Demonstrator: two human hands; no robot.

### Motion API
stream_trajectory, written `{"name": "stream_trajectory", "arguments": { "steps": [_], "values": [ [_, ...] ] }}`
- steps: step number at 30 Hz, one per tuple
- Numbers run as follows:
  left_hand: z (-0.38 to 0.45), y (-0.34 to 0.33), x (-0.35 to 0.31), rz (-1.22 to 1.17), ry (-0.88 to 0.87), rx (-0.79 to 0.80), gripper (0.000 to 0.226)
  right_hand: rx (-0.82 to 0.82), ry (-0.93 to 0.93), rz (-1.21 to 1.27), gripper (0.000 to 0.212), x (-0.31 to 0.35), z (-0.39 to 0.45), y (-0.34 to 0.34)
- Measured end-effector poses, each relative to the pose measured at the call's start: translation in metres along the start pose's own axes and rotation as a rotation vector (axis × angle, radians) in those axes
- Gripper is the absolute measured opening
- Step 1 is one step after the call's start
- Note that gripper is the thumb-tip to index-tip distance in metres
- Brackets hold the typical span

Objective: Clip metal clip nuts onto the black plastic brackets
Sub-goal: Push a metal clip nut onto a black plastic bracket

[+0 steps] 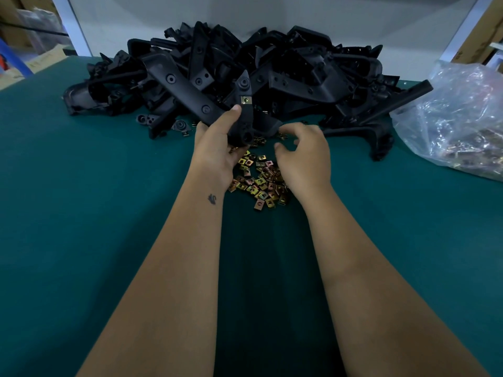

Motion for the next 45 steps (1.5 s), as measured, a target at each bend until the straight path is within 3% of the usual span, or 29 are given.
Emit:
{"name": "stream_trajectory", "arguments": {
  "steps": [6,9,21,27,32,36,40,45],
  "values": [
    [0.001,0.002,-0.001,-0.030,0.001,-0.011,0.046,0.218,0.235,-0.183,0.020,0.026,-0.015,-0.028],
    [0.002,0.003,-0.001,-0.026,-0.007,-0.021,0.047,0.277,0.254,-0.240,0.023,0.028,-0.018,-0.035],
    [0.003,0.003,0.001,0.013,0.000,-0.013,0.046,0.248,0.242,-0.202,0.017,0.029,-0.017,-0.030],
    [0.003,0.003,0.002,0.000,0.006,-0.019,0.047,0.201,0.109,-0.039,0.017,0.023,-0.012,-0.022],
    [0.002,0.004,0.000,-0.016,0.001,-0.030,0.047,0.331,0.180,-0.216,0.021,0.021,-0.017,-0.032],
    [0.001,0.002,0.000,-0.014,-0.002,-0.023,0.047,0.328,0.236,-0.276,0.021,0.024,-0.017,-0.036],
    [0.001,0.002,0.000,-0.018,0.005,-0.014,0.046,0.321,0.229,-0.160,0.014,0.027,-0.018,-0.035],
    [0.000,0.000,0.000,-0.027,0.002,-0.005,0.046,0.214,0.033,0.204,0.018,0.020,-0.011,-0.024]
  ]
}}
Point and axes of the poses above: each hand's wrist, its own z-axis towards the middle knuckle, its own y-axis out of the back of the hand, x = y × z, the point moved 9 cm from there along z, towards the middle knuckle, and after that the axes turned 6 degrees about -x, right-handed, at the moved point
